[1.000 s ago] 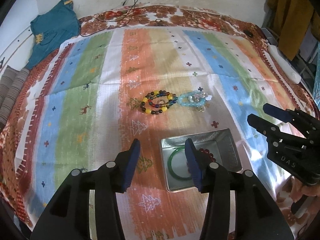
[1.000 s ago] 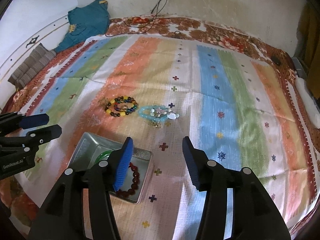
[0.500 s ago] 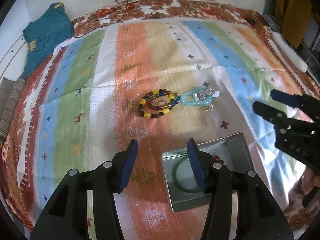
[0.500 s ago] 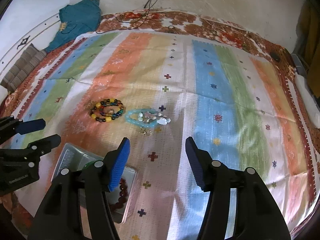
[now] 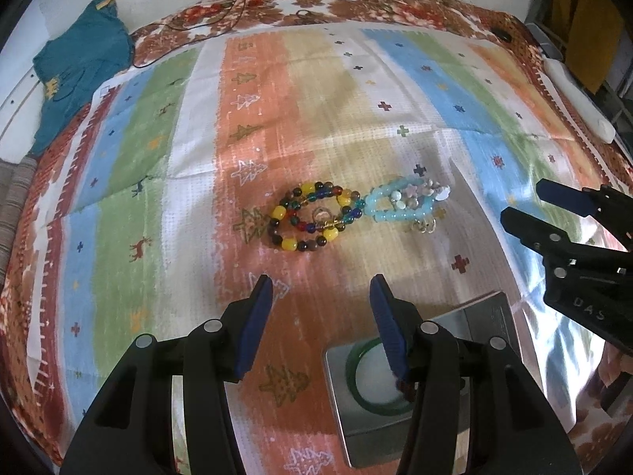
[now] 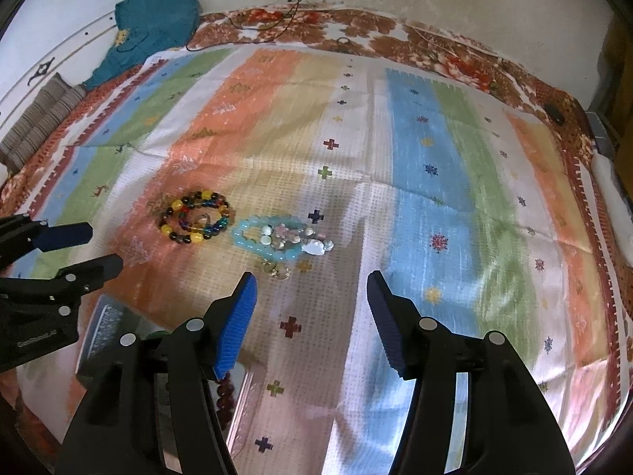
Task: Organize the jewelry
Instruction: 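Move both open tools back down to the remaining bracelets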
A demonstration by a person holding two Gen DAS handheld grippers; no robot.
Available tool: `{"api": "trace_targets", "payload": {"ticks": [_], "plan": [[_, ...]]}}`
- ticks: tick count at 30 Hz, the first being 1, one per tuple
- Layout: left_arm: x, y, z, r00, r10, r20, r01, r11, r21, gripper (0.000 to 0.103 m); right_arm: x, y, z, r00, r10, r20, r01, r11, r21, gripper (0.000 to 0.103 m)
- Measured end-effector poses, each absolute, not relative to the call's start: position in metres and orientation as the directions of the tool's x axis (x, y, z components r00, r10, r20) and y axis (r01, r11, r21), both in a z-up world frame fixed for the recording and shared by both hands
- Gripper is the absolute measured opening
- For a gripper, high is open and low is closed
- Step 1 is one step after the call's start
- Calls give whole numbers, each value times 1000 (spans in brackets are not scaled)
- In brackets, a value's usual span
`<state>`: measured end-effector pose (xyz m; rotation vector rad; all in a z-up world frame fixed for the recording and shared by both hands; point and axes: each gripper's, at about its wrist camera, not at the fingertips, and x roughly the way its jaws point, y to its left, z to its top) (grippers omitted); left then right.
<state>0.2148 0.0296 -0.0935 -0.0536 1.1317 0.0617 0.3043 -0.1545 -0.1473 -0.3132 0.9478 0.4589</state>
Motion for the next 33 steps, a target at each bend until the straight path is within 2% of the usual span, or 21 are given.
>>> {"api": "trace_targets", "payload": {"ticks": [33], "plan": [[270, 34, -137, 340, 26, -940, -39, 999, 14, 56, 360, -134, -194, 414, 213, -885, -494, 869, -22, 58]]}}
